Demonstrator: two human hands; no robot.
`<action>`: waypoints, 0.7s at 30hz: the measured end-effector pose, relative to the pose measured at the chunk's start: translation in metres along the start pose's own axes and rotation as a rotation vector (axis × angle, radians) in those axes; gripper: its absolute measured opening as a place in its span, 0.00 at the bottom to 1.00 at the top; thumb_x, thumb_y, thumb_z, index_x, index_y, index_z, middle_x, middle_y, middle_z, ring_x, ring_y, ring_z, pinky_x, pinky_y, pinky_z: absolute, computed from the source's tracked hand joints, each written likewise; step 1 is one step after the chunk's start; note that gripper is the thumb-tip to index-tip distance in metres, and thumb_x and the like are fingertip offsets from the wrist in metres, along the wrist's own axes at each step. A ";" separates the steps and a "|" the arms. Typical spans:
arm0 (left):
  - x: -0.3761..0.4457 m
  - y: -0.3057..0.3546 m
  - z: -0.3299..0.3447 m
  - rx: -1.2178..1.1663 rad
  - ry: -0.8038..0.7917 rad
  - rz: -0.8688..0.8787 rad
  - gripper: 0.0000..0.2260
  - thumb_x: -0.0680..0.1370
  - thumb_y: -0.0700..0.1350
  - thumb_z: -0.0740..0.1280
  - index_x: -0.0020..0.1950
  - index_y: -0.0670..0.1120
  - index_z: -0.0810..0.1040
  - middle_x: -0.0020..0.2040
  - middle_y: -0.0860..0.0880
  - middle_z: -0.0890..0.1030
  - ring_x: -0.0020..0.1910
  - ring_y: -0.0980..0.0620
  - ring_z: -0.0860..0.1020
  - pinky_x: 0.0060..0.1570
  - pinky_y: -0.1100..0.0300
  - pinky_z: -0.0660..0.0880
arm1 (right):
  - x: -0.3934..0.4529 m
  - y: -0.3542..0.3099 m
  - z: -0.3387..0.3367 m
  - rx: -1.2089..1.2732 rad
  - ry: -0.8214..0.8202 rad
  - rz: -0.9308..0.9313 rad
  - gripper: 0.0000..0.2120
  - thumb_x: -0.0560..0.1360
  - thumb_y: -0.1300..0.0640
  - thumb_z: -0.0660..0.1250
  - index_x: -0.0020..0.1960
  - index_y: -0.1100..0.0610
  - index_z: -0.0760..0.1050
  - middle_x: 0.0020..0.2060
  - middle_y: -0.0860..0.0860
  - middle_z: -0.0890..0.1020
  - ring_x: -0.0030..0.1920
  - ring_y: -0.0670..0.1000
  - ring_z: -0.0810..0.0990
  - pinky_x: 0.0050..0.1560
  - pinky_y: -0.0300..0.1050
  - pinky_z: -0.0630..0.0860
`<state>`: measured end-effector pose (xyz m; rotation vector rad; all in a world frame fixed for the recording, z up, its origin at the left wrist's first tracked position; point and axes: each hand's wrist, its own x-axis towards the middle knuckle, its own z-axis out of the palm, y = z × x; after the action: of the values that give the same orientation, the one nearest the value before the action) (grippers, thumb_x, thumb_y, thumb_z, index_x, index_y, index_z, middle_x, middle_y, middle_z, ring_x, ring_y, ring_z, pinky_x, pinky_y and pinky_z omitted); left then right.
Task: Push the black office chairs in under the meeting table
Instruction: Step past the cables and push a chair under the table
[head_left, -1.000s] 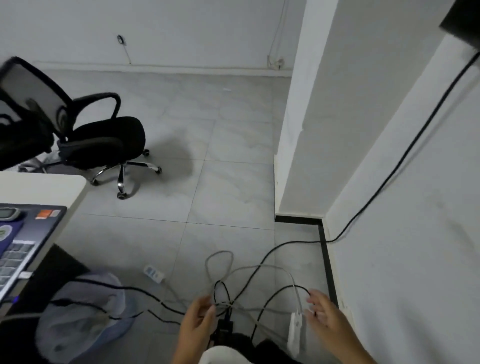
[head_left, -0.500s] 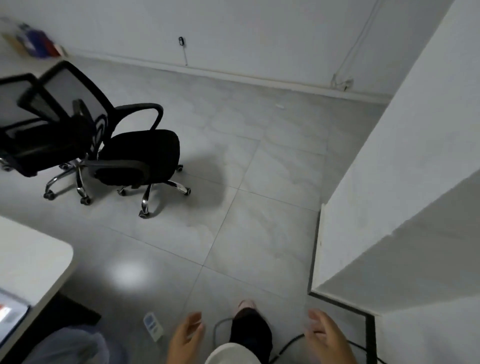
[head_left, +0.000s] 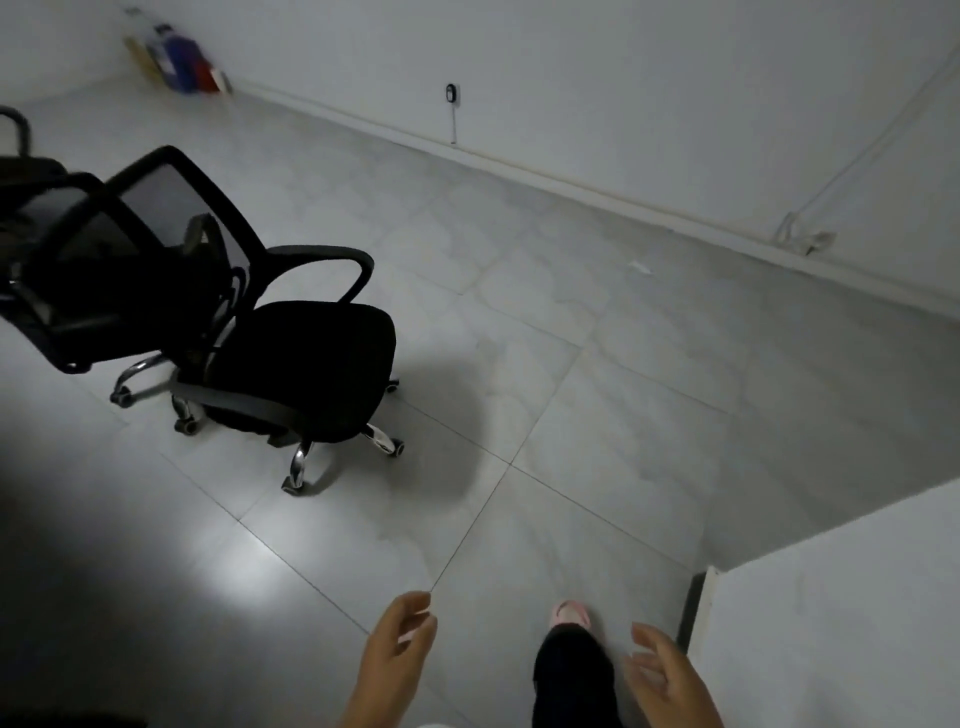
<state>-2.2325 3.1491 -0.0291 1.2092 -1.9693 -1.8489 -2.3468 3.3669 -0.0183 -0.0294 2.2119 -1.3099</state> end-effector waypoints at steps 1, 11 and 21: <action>0.019 0.008 0.008 -0.014 0.037 -0.006 0.14 0.74 0.31 0.63 0.41 0.51 0.74 0.44 0.51 0.78 0.44 0.52 0.75 0.37 0.78 0.71 | 0.025 -0.009 -0.004 0.003 -0.026 0.006 0.22 0.70 0.68 0.66 0.47 0.40 0.74 0.50 0.54 0.75 0.48 0.55 0.73 0.49 0.38 0.67; 0.207 0.124 0.075 -0.085 0.249 0.012 0.08 0.77 0.37 0.61 0.49 0.49 0.73 0.48 0.54 0.75 0.47 0.58 0.73 0.43 0.70 0.68 | 0.298 -0.149 -0.036 -0.218 -0.271 -0.245 0.17 0.73 0.64 0.65 0.61 0.58 0.69 0.53 0.52 0.73 0.49 0.46 0.74 0.47 0.33 0.68; 0.392 0.176 0.057 -0.220 0.479 -0.130 0.07 0.77 0.37 0.61 0.52 0.45 0.72 0.48 0.48 0.75 0.49 0.51 0.73 0.52 0.59 0.68 | 0.474 -0.247 0.023 -0.285 -0.420 -0.190 0.31 0.70 0.66 0.68 0.41 0.24 0.71 0.49 0.47 0.76 0.47 0.50 0.75 0.42 0.31 0.71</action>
<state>-2.5988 2.9179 -0.0343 1.5582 -1.4257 -1.5827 -2.7985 3.0806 -0.0411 -0.5810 2.0411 -0.9609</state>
